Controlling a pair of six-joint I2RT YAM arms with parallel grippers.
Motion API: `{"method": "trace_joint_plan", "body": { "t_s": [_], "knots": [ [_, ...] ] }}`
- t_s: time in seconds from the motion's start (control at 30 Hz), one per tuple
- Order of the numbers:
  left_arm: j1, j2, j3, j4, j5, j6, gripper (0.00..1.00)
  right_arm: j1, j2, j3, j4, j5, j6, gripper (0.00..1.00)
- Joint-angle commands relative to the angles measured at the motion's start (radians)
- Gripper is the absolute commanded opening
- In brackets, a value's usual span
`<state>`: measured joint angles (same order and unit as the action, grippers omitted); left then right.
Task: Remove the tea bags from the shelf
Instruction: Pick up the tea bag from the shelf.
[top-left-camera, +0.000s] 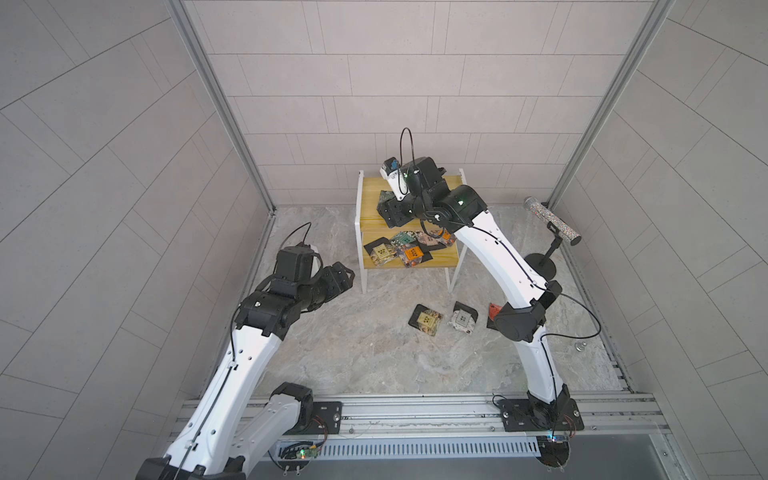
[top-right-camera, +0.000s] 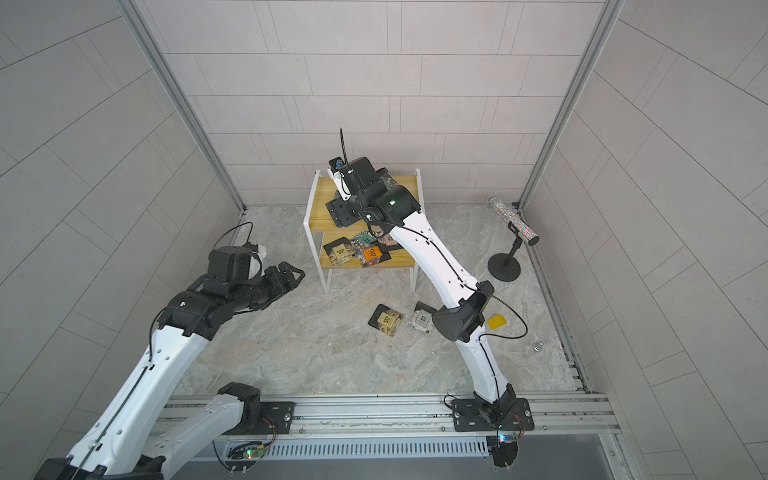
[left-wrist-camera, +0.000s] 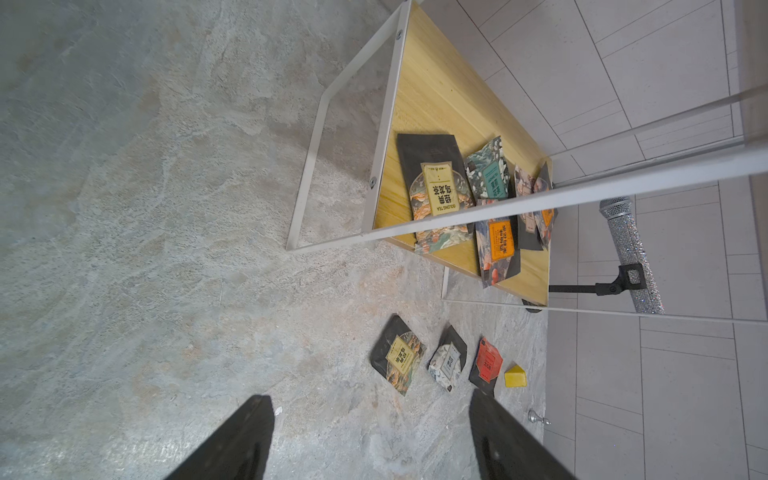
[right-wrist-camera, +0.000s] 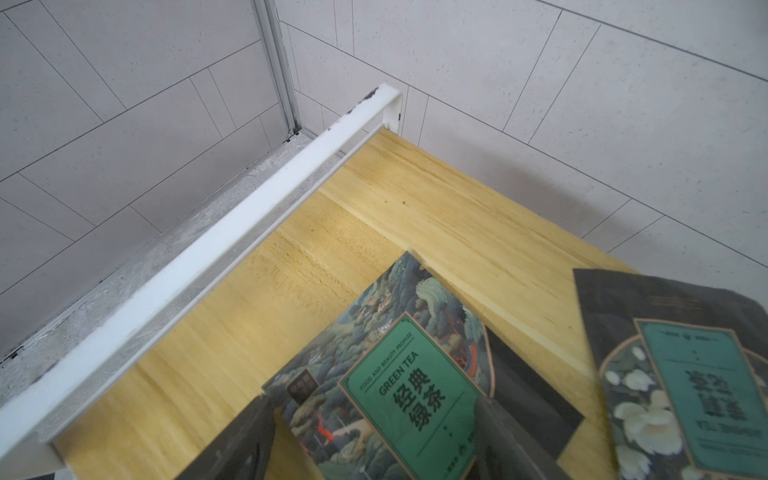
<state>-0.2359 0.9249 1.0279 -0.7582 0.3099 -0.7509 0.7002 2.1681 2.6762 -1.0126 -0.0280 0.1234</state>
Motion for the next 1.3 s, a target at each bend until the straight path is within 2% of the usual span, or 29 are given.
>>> {"method": "trace_joint_plan", "body": {
  "t_s": [0.0, 0.17, 0.53, 0.73, 0.93, 1.27],
  "knots": [
    [0.006, -0.011, -0.002, -0.006, -0.014, 0.016, 0.82, -0.002, 0.028, -0.006, -0.013, 0.019, -0.010, 0.77],
    [0.008, -0.007, -0.004, 0.002, -0.011, 0.014, 0.82, -0.007, 0.039, -0.042, -0.038, 0.010, 0.006, 0.68],
    [0.012, -0.005, -0.021, 0.028, -0.005, 0.000, 0.82, -0.012, -0.009, -0.157, -0.043, -0.042, 0.010, 0.36],
    [0.012, 0.004, -0.021, 0.037, 0.000, -0.001, 0.82, -0.009, -0.029, -0.165, -0.040, -0.057, 0.010, 0.28],
    [0.012, 0.011, -0.020, 0.048, 0.004, -0.004, 0.82, 0.004, -0.063, -0.165, -0.049, -0.040, -0.021, 0.12],
    [0.012, 0.020, -0.017, 0.060, 0.011, -0.015, 0.82, 0.023, -0.134, -0.171, -0.047, -0.006, -0.051, 0.08]
  ]
}}
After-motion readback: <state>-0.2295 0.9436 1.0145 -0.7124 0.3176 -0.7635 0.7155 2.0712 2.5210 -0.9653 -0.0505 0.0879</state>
